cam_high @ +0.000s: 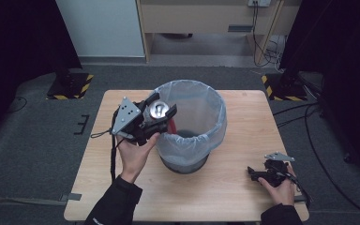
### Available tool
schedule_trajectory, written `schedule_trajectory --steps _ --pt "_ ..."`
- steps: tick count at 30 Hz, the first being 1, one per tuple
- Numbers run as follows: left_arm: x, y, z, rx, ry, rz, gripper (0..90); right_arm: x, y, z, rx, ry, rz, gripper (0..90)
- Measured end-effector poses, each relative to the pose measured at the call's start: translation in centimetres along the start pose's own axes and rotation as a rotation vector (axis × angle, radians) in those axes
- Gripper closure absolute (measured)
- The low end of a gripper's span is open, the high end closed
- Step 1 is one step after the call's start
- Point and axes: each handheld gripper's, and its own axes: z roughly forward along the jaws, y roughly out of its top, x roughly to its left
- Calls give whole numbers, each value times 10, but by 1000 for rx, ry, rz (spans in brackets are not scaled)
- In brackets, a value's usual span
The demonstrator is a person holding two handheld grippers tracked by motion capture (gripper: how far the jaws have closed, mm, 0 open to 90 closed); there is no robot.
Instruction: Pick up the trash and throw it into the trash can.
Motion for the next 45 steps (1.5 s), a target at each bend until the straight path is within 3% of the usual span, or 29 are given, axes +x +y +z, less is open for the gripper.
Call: schedule_trajectory --steps 9,17,21,29,33,45 --pt "-1 3 -21 -2 16 46 257 0 0 0 1 1 -3 4" --pt "6 -3 -53 1 52 45 207 0 0 0 1 1 -2 4" --pt "9 -13 -73 29 68 35 192 1 0 0 3 1 -1 4" --pt "14 -46 -104 105 95 29 171 1 0 0 -1 0 -4 4" --pt "17 -63 -112 142 104 13 165 1 0 0 0 0 -5 4" --pt "32 -130 -135 293 157 -66 154 1 0 0 0 0 -4 4"
